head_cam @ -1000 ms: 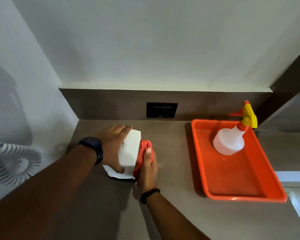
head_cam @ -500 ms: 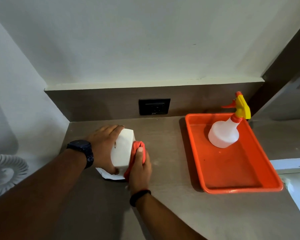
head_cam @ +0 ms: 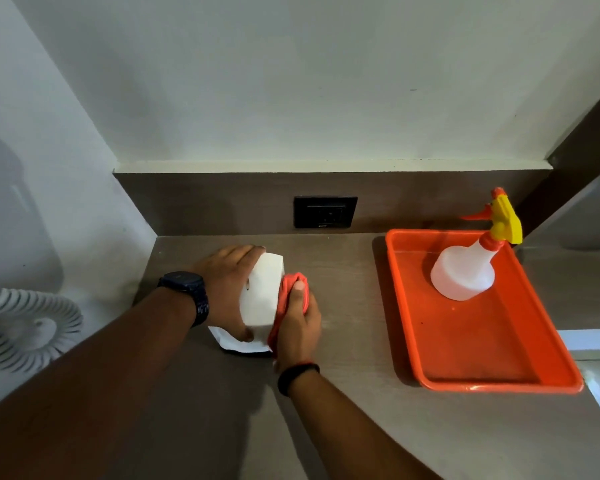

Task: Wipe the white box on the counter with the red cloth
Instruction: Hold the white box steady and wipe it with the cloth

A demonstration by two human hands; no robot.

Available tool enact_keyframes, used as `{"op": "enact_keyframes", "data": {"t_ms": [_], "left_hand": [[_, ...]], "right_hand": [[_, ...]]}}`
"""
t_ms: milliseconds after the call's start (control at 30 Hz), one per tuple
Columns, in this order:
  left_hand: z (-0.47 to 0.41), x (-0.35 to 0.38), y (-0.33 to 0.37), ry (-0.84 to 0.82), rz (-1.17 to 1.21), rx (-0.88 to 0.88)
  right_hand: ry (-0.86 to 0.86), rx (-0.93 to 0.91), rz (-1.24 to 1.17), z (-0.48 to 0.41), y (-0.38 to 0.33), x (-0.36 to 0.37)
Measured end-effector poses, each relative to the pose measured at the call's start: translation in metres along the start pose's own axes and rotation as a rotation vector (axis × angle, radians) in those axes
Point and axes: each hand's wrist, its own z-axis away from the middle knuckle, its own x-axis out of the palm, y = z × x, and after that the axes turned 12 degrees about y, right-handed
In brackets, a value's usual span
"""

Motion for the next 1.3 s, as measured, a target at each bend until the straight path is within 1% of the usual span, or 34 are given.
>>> {"op": "enact_keyframes", "data": {"t_ms": [67,133,200,300,400,467,567,633,733,833,900,933,1000,1067,1167,1300], "left_hand": [[0.0,0.001,-0.001,0.017,0.02,-0.007],[0.0,0.003,-0.002,0.026,0.026,-0.016],[-0.001,0.003,-0.003,-0.001,0.001,-0.022],[-0.001,0.004,-0.002,-0.016,-0.024,-0.031],[-0.001,0.004,-0.002,-0.002,-0.018,-0.031],[-0.001,0.004,-0.003,-0.007,-0.011,-0.03],[-0.002,0.004,-0.003,0.001,0.014,-0.027],[-0.002,0.003,-0.004,0.002,0.021,-0.031],[-0.001,0.003,-0.003,-0.005,-0.012,-0.032],[0.0,0.004,-0.003,0.0,-0.005,-0.035],[-0.001,0.003,-0.003,0.008,0.014,-0.032],[-0.001,0.004,-0.003,0.018,0.024,-0.028],[-0.002,0.006,-0.002,0.045,0.048,-0.031],[-0.004,0.007,-0.001,0.044,0.052,-0.048],[-0.004,0.007,0.0,0.021,0.023,-0.069],[-0.003,0.008,0.002,0.038,0.029,-0.069]], "right_hand": [[-0.045,-0.108,-0.002,-0.005,-0.015,0.007],[-0.085,-0.142,0.032,-0.019,-0.027,0.014],[-0.085,-0.088,0.055,-0.032,-0.026,0.016],[-0.048,0.048,0.089,-0.029,-0.006,0.007],[-0.015,0.089,0.051,-0.006,0.01,-0.004],[-0.008,0.044,0.034,0.002,0.004,-0.003],[-0.041,-0.075,0.046,-0.01,-0.018,0.008],[-0.06,-0.099,0.087,-0.023,-0.029,0.014],[-0.048,0.012,0.122,-0.03,-0.021,0.013],[-0.026,0.078,0.118,-0.01,-0.002,0.001],[-0.026,0.051,0.065,0.0,-0.003,0.0],[-0.029,0.008,0.051,-0.001,-0.009,0.002],[-0.044,-0.093,0.065,-0.012,-0.024,0.01],[-0.067,-0.126,0.115,-0.028,-0.038,0.016],[-0.112,-0.028,0.137,-0.041,-0.036,0.018],[-0.089,0.064,0.108,-0.024,-0.011,-0.002]]}}
